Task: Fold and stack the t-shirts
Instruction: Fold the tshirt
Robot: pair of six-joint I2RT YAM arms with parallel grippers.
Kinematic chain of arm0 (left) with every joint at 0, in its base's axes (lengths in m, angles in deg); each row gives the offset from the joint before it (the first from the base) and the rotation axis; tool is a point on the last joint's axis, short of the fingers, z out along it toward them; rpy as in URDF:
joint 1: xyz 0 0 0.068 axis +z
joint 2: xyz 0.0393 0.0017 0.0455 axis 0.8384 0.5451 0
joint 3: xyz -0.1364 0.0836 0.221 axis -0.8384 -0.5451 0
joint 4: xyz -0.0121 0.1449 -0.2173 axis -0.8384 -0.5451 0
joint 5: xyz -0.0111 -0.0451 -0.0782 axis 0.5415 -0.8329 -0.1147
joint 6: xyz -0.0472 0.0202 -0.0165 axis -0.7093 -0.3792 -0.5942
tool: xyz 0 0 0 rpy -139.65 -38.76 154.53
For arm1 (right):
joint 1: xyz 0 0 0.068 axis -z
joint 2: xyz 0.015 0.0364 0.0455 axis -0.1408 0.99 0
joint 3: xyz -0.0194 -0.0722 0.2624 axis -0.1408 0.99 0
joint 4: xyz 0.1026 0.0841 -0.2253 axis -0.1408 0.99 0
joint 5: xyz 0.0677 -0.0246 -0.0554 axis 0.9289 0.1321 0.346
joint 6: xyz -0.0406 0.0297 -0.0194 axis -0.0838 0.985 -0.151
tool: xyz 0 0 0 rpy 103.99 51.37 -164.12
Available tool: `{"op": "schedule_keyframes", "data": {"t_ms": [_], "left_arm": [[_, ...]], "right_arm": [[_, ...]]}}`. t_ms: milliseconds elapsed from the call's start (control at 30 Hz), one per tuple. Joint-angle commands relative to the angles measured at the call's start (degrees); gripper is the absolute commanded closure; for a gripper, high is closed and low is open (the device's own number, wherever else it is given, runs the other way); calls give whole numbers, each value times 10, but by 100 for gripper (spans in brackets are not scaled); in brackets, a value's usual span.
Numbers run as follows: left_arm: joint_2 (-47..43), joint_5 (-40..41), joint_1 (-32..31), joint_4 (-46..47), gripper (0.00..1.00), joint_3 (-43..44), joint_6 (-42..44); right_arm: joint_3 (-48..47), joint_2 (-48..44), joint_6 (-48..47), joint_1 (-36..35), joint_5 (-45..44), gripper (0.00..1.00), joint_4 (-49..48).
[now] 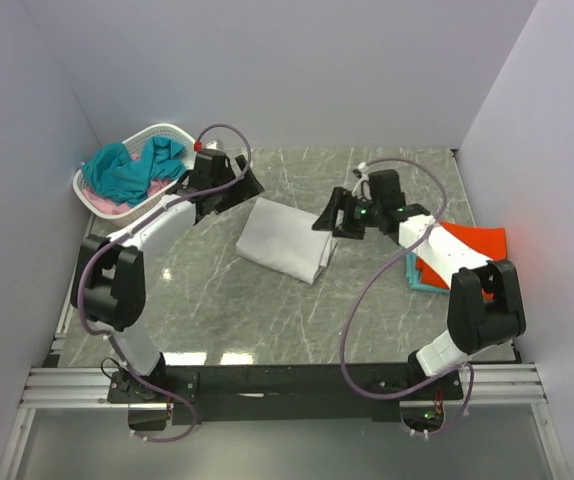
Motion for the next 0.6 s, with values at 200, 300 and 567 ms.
{"op": "schedule_keyframes", "data": {"t_ms": [200,300,567], "left_arm": [[-28,-87,-21,81,2,-89,-32],[-15,-108,-22,101,2,-116,-28],[10,-121,-22,119,3,-195,-31]], "right_arm": [[9,52,71,-99,20,21,-88],[14,91,73,-101,19,21,-96],[29,147,46,-100,-16,20,-67]]}}
